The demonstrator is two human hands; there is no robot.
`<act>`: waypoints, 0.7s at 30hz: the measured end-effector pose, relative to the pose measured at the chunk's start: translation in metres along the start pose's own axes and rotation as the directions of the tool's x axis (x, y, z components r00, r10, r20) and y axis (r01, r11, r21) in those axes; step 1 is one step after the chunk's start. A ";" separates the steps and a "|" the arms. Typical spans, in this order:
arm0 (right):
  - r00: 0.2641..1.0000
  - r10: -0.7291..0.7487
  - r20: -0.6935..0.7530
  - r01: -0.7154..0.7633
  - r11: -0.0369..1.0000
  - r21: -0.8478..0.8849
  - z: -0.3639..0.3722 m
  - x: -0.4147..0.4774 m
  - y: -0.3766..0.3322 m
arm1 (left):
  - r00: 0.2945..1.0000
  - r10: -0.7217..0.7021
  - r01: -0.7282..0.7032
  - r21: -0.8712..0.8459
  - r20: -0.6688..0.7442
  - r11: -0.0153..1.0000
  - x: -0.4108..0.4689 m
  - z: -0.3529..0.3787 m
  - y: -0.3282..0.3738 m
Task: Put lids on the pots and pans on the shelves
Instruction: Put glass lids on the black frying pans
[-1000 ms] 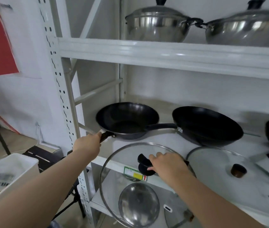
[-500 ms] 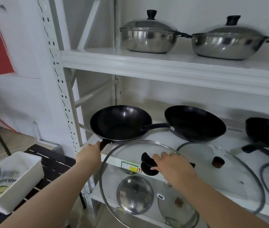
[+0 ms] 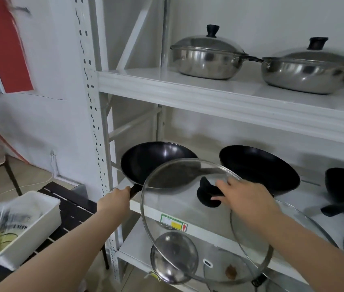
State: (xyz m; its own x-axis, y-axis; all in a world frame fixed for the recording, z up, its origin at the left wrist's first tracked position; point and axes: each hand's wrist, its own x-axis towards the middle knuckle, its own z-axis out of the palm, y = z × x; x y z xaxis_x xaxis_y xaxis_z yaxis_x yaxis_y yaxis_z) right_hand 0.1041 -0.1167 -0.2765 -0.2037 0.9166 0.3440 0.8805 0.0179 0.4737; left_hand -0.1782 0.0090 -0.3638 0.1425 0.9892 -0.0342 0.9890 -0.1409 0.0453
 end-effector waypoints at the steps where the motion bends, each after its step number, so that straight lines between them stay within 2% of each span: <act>1: 0.999 0.005 -0.032 -0.005 1.000 0.026 -0.002 0.012 0.002 | 1.000 -0.003 0.003 -0.009 0.007 1.000 0.004 -0.001 -0.002; 5: 0.995 0.071 -0.075 -0.065 0.994 0.085 0.001 0.067 0.006 | 1.000 0.013 -0.013 -0.004 -0.012 1.000 0.021 -0.003 -0.013; 9: 0.991 0.116 0.069 -0.124 0.983 0.132 0.012 0.134 0.006 | 0.996 0.066 -0.064 0.044 -0.056 0.997 0.033 -0.001 0.005; 12: 0.980 0.179 0.090 -0.191 0.969 0.157 0.033 0.176 0.010 | 0.997 0.029 -0.029 0.011 -0.070 1.000 0.056 0.001 0.024; 18: 0.977 0.201 0.076 -0.213 0.953 0.215 0.075 0.225 0.024 | 0.998 0.004 -0.004 0.001 -0.070 1.000 0.101 -0.011 0.034; 21: 0.963 0.257 0.080 -0.269 0.906 0.328 0.094 0.244 0.032 | 0.998 -0.006 0.008 0.022 -0.067 1.000 0.119 -0.017 0.039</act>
State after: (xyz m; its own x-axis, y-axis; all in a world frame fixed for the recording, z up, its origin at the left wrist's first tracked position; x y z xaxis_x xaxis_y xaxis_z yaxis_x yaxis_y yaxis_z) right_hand 0.1225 0.1448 -0.2534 0.0646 0.9191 0.3888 0.9925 -0.0996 0.0706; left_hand -0.1231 0.1215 -0.3495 0.1334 0.9905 0.0329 0.9907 -0.1342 0.0233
